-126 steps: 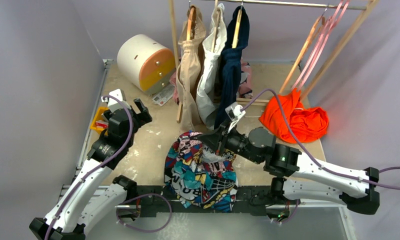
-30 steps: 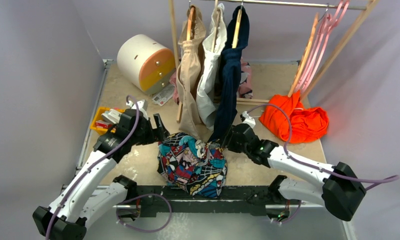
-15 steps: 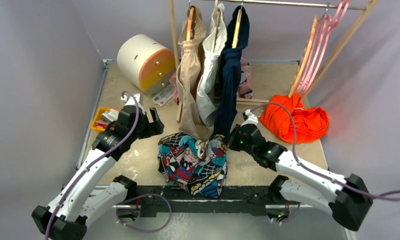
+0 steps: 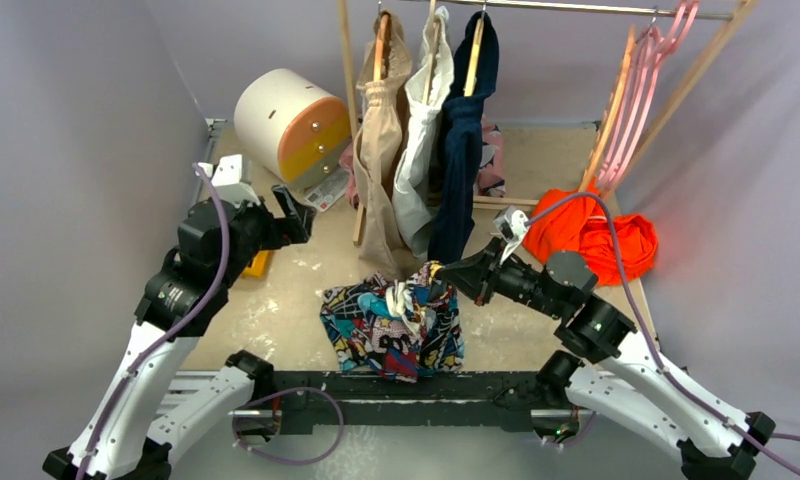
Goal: Place the shorts on the hanger
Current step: Adjust the shorts at the center of the board.
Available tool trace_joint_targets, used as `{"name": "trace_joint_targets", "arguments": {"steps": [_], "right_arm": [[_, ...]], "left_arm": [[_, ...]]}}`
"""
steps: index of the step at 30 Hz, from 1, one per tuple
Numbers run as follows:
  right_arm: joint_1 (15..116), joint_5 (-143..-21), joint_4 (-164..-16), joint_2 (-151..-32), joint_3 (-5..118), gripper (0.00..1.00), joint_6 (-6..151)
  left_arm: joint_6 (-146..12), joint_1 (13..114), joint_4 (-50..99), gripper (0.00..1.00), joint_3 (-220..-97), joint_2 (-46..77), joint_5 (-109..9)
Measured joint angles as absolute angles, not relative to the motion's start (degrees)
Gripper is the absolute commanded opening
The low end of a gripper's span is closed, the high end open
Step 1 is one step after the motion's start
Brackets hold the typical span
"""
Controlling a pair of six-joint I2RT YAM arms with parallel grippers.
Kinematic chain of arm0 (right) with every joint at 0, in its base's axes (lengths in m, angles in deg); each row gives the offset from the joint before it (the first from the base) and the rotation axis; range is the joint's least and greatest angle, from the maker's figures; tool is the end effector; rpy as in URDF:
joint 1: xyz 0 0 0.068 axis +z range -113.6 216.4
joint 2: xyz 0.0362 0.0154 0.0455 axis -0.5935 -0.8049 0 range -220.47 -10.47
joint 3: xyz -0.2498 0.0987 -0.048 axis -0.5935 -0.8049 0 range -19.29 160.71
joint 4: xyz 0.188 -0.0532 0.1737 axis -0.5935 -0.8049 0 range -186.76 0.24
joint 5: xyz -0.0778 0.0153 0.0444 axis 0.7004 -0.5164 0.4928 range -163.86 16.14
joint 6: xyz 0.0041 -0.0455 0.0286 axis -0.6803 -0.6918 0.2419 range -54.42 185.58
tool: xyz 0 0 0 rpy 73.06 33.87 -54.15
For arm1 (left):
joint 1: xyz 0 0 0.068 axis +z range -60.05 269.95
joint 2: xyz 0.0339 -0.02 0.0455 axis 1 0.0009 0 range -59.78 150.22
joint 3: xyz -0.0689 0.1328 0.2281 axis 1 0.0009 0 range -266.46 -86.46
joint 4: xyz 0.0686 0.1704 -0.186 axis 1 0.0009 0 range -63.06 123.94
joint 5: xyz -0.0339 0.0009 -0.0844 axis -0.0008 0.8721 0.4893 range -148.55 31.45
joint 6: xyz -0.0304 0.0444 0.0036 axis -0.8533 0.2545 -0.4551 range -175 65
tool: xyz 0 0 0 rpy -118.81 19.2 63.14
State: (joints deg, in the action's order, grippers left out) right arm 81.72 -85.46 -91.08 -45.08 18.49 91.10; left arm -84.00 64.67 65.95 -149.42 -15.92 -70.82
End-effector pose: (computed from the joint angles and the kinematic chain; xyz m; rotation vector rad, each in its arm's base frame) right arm 0.1023 0.1137 0.3405 -0.4525 1.5897 1.1202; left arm 0.1333 -0.0546 0.3962 -0.2079 1.9226 -0.4325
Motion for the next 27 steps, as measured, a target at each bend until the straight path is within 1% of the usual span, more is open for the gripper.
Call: {"name": "trace_joint_targets", "arguments": {"steps": [4, 10, 12, 16, 19, 22, 27], "right_arm": [[81.72, -91.62, -88.89, -48.03, 21.74, 0.00, 86.35], [82.79, -98.94, -85.40, -56.32, 28.89, 0.00, 81.59], [85.22, -98.61, -85.22, -59.66, 31.86, 0.00, 79.36], [92.89, -93.78, -86.45, -65.52, 37.63, 0.00, 74.68], [95.36, -91.10, -86.45, -67.57, 38.64, 0.00, 72.71], [95.45, -88.95, -87.01, -68.75, 38.64, 0.00, 71.67], [96.52, -85.83, -88.57, -70.44, 38.64, 0.00, 70.64]], "left_arm": [[-82.27, 64.67, 63.41, 0.93, -151.84, -15.86, -63.04], [-81.94, 64.67, 59.13, 0.93, -150.38, -15.95, -48.66], [-82.29, 64.67, 57.66, 0.93, -148.54, -16.36, -43.85], [-82.88, 64.65, 56.48, 0.93, -145.83, -16.80, -36.68], [-82.88, 64.23, 56.22, 0.93, -144.98, -17.52, -33.42], [-82.82, 63.55, 56.22, 0.93, -144.61, -18.85, -32.40], [-82.31, 63.29, 56.37, 0.93, -143.69, -20.78, -35.96]]}}
